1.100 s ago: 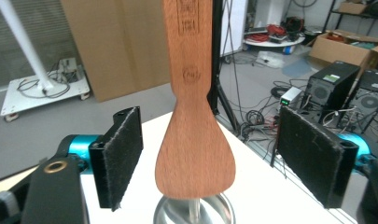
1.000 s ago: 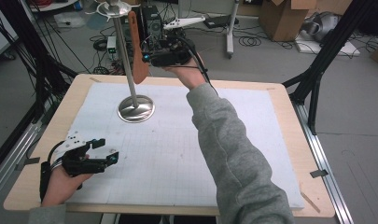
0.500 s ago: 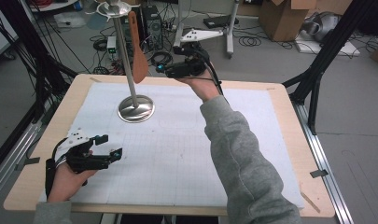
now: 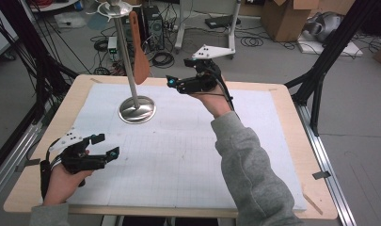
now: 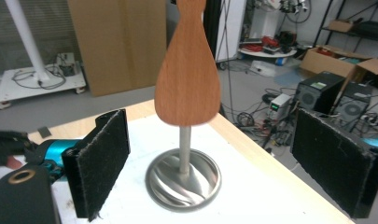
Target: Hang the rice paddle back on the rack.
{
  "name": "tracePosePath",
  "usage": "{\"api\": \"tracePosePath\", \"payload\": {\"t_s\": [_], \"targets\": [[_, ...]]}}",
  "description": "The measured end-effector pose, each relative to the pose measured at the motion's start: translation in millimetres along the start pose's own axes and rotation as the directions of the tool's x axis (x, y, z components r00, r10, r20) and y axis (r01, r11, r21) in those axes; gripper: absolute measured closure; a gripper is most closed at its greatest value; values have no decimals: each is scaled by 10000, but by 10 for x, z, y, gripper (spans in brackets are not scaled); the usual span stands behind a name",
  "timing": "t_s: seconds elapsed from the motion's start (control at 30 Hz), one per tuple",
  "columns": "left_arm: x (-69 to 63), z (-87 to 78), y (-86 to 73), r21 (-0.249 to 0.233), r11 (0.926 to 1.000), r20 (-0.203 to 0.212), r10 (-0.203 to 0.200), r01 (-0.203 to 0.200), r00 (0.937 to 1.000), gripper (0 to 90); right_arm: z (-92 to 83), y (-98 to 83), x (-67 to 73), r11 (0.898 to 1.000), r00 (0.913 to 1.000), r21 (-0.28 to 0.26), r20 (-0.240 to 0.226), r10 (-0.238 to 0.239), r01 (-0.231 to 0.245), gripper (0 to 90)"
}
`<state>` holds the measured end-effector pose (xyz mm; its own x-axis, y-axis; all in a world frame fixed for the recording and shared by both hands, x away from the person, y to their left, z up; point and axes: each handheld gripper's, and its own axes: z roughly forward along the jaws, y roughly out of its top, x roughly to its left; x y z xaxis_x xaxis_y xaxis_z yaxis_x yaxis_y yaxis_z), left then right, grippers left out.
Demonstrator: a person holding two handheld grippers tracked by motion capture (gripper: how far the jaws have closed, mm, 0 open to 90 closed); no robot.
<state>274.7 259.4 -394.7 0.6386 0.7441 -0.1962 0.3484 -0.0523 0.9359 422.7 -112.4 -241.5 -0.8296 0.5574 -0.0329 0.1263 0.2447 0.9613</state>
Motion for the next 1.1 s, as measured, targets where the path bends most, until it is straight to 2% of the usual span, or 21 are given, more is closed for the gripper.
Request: {"api": "tracePosePath", "payload": {"t_s": [0.3, 0.6, 0.8, 1.1], "targets": [[-14, -6, -12, 80, 9999, -183, 88, -86, 9998, 132, -198, -261, -53, 9997, 9996, 105, 186, 218, -220, 110], [-25, -38, 17, -113, 9998, -362, 185, -189, 9992, 133, -396, -496, -102, 9977, 9975, 353, 420, 568, -583, 110], [-28, -19, 10, -29, 9997, -500, 245, -247, 9985, 136, -573, -615, -81, 9990, 9955, 64, 846, 435, -442, 110], [-53, -35, 23, -80, 9995, -532, 308, -313, 9981, 137, -770, -821, -97, 9969, 9914, 31, 1053, 774, -782, 110]]}}
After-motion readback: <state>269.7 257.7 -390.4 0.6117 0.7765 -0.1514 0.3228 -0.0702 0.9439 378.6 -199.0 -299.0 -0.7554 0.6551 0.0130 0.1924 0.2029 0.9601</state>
